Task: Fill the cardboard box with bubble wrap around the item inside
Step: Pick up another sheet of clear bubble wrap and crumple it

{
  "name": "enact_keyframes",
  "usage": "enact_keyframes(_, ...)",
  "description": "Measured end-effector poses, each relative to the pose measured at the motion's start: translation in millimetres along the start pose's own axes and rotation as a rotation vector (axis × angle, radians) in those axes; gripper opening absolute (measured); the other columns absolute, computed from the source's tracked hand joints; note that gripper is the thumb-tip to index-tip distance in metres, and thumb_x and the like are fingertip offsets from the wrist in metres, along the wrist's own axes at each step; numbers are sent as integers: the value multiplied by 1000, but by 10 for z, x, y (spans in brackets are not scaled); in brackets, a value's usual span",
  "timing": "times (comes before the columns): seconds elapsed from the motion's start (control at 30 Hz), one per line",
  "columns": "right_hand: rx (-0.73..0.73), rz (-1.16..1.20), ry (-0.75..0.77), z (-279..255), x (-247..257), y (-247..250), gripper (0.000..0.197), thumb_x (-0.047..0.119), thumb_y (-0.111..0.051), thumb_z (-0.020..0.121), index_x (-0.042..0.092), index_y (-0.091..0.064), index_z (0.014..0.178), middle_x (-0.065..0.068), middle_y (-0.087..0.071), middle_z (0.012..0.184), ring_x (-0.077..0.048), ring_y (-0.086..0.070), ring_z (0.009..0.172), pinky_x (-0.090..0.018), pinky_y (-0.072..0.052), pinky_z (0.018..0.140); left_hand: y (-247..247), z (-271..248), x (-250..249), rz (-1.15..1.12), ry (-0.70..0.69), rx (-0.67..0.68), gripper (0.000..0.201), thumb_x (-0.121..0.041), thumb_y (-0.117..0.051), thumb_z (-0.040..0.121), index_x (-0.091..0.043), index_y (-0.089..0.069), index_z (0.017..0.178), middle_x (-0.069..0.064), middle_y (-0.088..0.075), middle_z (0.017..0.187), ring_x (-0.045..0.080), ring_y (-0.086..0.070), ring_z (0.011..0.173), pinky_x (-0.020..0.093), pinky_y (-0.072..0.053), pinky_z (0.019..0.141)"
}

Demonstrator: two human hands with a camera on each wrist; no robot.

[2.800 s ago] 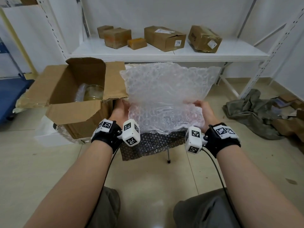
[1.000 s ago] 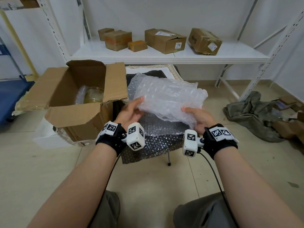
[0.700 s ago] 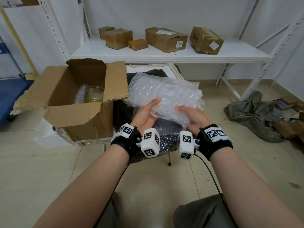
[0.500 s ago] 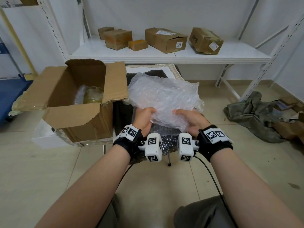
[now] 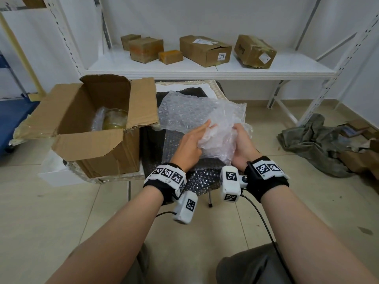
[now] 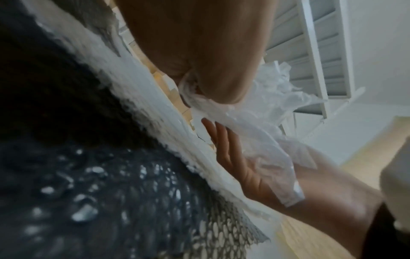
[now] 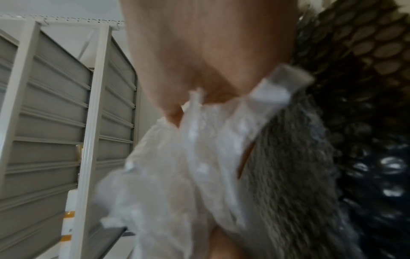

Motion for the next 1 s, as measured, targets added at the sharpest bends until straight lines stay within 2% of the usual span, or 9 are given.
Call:
enact_keyframes(0.1,86,46,-44,12,-7,-7,70,62,-43,93,12,-53,140,-21,-61,134,-38,-56,126,-56,-39,109,-47,6,19,156,-75,53,85,26,-50,68,-19,-52,140,0,-39,153,19,-34,142,40,-25,120)
enact_keyframes(0.17,93,-48,-54,-32,-18,-21,61,51,-56,93,7,-56,135,-22,-65,127,-37,-63,116,-53,-47,103,-94,7,44,171,-59,97,80,22,-53,71,-20,-51,140,0,-39,153,22,-33,142,42,-22,120)
enact_keyframes(0.27,30,-121,-34,16,-20,37,44,22,-62,93,-5,-57,129,-24,-66,119,-33,-68,95,-40,-58,82,-90,20,31,-115,43,95,72,22,-47,73,-14,-57,135,2,-43,150,14,-35,140,31,-23,119)
enact_keyframes(0.37,-31,-54,-37,35,-19,77,41,14,-60,94,-5,-54,130,-25,-65,122,-35,-65,105,-45,-53,94,30,57,126,-477,289,-102,68,21,-39,77,-11,-57,134,3,-52,142,16,-47,133,34,-40,111)
enact_keyframes(0.47,-1,63,-2,46,15,30,35,10,-57,97,-3,-54,129,-22,-68,120,-32,-68,105,-43,-57,86,1,28,223,-968,511,-224,52,6,-43,88,-9,-47,138,10,-59,132,24,-59,117,37,-52,93)
enact_keyframes(0.57,-21,141,82,101,35,31,39,5,-59,95,-2,-52,133,-23,-64,128,-35,-63,118,-51,-49,102,-76,-1,220,-1313,649,-194,45,-24,-43,92,-3,-49,132,18,-58,131,28,-57,114,42,-46,100)
enact_keyframes(0.67,-31,189,142,116,24,27,49,7,-66,92,0,-48,137,-22,-63,130,-36,-63,118,-55,-46,104,-128,-5,88,-1260,657,-38,52,-40,-55,91,-8,-52,132,14,-61,131,30,-59,117,48,-48,99)
enact_keyframes(0.83,75,127,76,53,27,-110,55,14,-69,88,-3,-50,137,-24,-58,136,-38,-60,122,-53,-44,108,-236,-98,89,-1140,710,-60,47,6,-65,85,-5,-54,129,16,-66,122,31,-65,110,40,-59,84)
enact_keyframes(1.0,224,234,141,-18,145,-207,61,33,-62,94,4,-43,144,-21,-55,141,-33,-53,131,-48,-39,112,-96,-28,167,-964,693,-68,55,18,-60,80,-4,-53,130,12,-66,120,27,-66,104,33,-60,76)
Point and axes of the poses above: each hand's wrist, its own z-axis towards the middle knuckle, its own y-axis out of the back of the hand, x = y × z, the point moved 7 cm from there along z, towards the middle knuckle
